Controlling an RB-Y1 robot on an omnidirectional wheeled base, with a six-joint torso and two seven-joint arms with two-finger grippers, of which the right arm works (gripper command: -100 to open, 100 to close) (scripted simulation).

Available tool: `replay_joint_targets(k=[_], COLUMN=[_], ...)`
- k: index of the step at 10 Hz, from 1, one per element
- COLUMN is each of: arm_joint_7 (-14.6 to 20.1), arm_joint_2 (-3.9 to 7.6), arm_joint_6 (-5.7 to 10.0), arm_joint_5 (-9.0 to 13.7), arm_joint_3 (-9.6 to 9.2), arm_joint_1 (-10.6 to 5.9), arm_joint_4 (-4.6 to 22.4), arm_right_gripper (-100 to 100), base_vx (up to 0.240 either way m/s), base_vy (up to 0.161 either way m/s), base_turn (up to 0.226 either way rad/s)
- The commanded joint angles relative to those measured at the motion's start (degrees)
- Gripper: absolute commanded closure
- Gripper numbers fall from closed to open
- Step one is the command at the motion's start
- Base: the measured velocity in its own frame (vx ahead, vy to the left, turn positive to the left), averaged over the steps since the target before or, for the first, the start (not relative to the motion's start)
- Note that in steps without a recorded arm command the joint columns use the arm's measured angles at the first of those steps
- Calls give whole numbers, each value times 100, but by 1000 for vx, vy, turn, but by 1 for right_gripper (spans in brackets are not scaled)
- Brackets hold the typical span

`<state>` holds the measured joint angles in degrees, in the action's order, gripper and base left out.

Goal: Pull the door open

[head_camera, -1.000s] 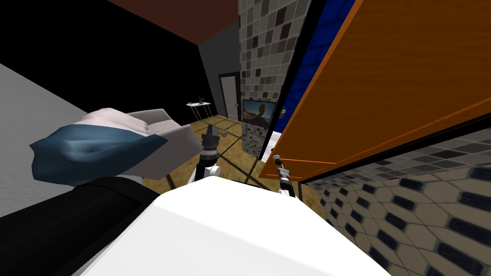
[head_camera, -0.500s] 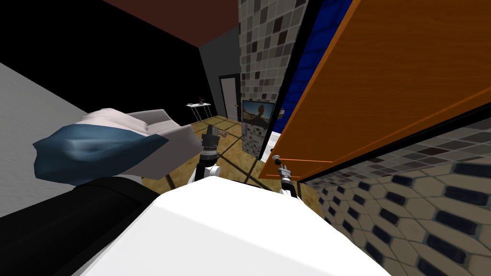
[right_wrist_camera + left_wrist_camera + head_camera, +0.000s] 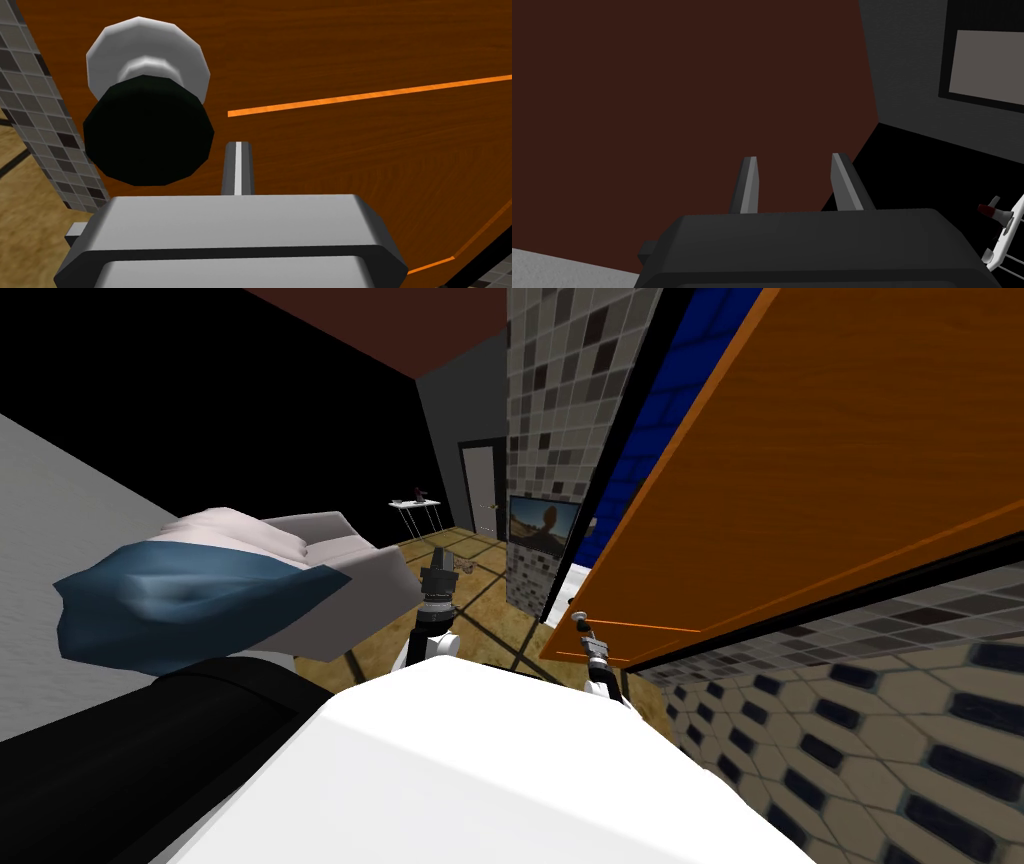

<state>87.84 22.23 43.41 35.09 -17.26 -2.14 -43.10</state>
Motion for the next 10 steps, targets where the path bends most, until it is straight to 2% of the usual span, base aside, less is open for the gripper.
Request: replay_joint_targets(k=[1, 5, 6, 7, 10], arm_joint_7=[7, 7, 100, 126, 287], arm_joint_2=[-18, -18, 8, 15, 59], arm_joint_6=[24, 24, 192, 240, 531], arm_joint_5=[-9, -9, -117, -147, -333], arm_joint_3=[-18, -18, -224, -282, -639], arm_joint_1=[-11, -11, 57, 76, 192], arm_joint_4=[-3, -3, -71, -90, -206], arm_right_gripper=[100, 100, -100, -100, -100], base_vx=[-7, -7, -141, -201, -209], base_vy=[5, 6, -61, -103, -117], base_turn=[16, 2, 132, 92, 95])
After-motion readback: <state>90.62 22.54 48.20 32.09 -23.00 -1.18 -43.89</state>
